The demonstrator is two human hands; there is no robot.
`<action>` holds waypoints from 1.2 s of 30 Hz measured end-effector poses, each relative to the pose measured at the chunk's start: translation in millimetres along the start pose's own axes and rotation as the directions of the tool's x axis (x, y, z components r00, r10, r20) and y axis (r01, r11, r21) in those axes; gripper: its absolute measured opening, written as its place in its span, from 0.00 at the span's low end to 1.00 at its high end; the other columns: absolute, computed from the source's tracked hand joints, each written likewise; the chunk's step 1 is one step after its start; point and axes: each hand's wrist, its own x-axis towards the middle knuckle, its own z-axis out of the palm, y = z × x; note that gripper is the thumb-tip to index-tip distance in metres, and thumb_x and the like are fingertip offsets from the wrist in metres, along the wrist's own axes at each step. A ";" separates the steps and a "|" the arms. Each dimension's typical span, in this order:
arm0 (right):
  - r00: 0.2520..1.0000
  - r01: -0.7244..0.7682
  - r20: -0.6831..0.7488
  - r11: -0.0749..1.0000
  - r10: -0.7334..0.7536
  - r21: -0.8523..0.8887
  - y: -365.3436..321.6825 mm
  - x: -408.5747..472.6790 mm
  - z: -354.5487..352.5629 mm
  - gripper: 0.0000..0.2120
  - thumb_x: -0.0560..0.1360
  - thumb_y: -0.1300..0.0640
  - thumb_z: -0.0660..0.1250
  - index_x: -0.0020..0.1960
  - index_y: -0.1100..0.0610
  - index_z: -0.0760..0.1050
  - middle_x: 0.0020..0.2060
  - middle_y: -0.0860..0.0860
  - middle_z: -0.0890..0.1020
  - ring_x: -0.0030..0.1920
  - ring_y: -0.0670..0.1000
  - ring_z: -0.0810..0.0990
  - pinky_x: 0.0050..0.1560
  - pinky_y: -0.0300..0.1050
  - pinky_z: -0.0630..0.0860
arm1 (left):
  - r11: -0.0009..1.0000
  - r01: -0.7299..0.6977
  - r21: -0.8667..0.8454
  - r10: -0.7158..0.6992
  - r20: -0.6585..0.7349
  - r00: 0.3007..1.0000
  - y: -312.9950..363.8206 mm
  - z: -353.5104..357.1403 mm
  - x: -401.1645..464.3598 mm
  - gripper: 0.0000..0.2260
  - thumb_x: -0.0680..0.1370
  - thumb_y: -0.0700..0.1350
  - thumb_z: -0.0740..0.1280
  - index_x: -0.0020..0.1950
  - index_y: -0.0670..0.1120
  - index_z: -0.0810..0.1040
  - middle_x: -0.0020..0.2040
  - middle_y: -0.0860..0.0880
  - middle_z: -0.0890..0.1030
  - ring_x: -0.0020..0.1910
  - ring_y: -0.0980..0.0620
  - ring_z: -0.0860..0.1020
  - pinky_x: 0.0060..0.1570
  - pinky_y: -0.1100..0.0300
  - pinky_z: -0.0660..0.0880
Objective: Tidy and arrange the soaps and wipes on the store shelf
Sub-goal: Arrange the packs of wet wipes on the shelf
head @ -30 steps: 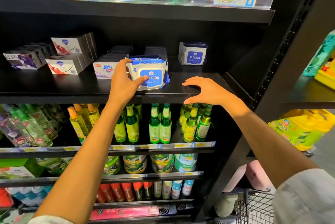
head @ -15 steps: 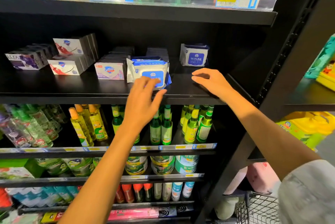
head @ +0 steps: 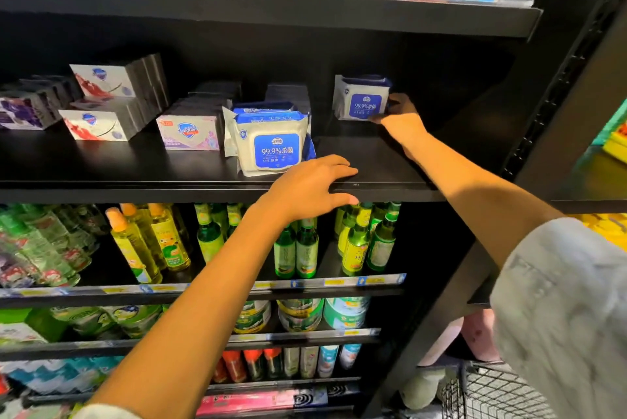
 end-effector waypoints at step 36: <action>0.999 -0.024 -0.017 0.949 0.031 0.315 -3.6 -45.6 -17.0 0.27 0.66 0.61 0.84 0.60 0.57 0.75 0.55 0.55 0.85 0.53 0.52 0.87 0.52 0.48 0.85 | 0.995 0.047 -0.090 -0.049 -0.011 0.999 2.7 -3.7 -0.4 0.30 0.76 0.65 0.72 0.75 0.54 0.76 0.75 0.55 0.74 0.73 0.53 0.72 0.71 0.54 0.70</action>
